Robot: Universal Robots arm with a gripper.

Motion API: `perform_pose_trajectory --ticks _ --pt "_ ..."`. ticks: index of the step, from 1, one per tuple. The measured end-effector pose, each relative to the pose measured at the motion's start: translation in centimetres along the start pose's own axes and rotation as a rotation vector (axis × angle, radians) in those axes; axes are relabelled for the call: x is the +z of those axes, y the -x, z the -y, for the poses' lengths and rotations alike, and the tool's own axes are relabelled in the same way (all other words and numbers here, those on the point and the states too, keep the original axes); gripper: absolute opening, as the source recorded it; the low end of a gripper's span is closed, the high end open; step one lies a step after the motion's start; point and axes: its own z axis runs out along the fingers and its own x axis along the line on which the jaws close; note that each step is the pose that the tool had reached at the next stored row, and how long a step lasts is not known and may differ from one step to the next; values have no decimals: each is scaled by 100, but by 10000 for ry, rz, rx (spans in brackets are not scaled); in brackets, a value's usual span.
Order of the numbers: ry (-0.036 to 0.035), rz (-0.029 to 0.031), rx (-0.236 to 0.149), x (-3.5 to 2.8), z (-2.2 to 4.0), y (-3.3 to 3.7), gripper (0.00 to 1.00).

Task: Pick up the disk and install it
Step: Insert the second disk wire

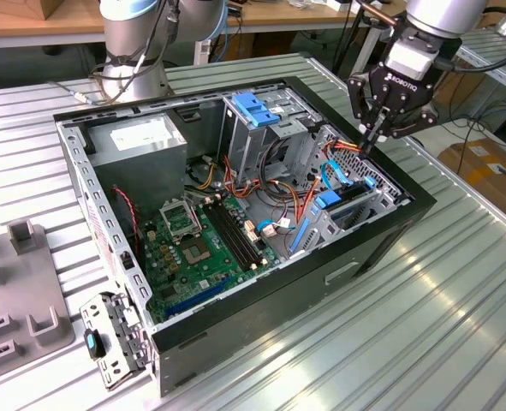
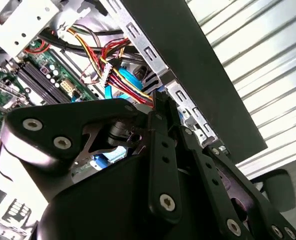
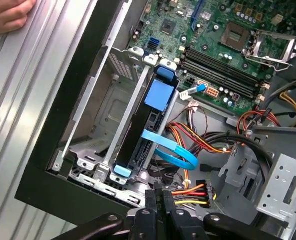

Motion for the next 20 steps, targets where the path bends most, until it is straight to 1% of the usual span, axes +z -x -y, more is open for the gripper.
perform_pose_trajectory --ticks 2,3,6,9,10,11,20 --pt "12 6 576 3 0 0 16" --pt "22 13 1058 7 0 0 16" --pt "35 21 1712 11 0 0 16" --pt "47 28 2284 15 0 0 16" --pt "52 30 2543 16 0 0 16" --pt "53 31 2600 16 0 0 16" --pt "53 32 2610 16 0 0 16"
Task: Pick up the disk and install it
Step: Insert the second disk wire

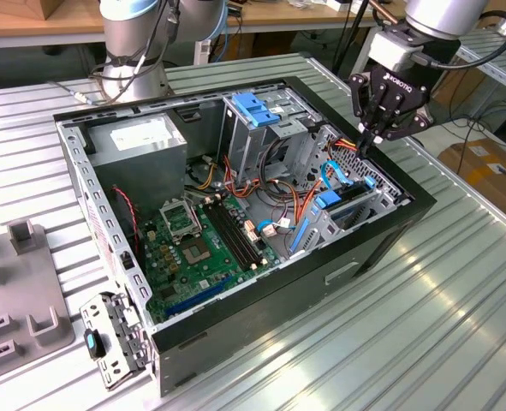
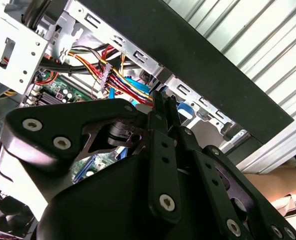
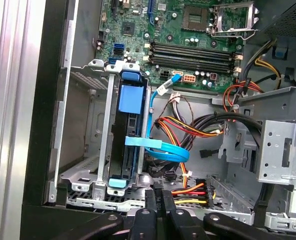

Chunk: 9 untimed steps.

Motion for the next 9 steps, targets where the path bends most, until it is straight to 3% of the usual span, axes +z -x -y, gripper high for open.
perform_pose_trajectory --ticks 3,7,9 --pt "3 2 113 0 0 0 16" --pt "22 15 1116 4 0 -1 16" --pt "24 15 1166 5 -2 -16 16"
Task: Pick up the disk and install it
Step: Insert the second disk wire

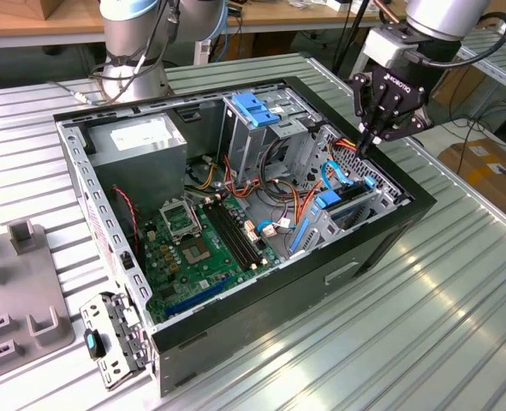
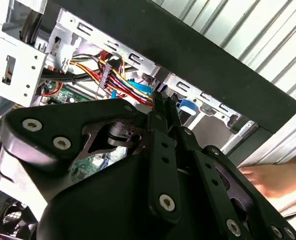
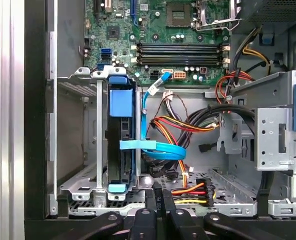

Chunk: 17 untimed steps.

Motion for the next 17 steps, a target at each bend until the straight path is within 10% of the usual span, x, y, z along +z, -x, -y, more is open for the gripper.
perform_pose_trajectory --ticks 5,17 --pt "-24 2 3 14 -126 -138 16" --pt "-27 7 -87 132 -208 -283 16"
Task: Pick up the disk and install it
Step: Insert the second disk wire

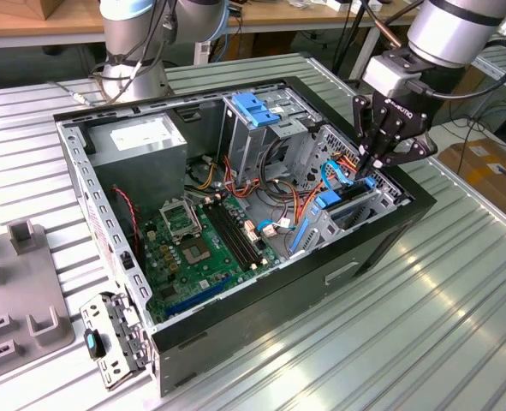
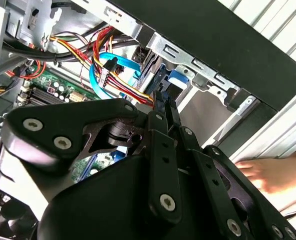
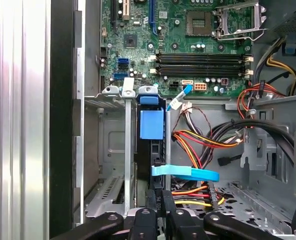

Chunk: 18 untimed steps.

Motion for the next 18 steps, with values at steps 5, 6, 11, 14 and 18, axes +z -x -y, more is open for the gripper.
perform_pose_trajectory --ticks 5,6,11,14,18 --pt "-2 0 -54 11 -1 3 16" --pt "-2 -1 -91 15 -1 4 16" --pt "-4 4 -181 28 -1 9 16" --pt "-4 7 -181 33 -2 13 16" --pt "-4 26 -181 63 -1 14 16"
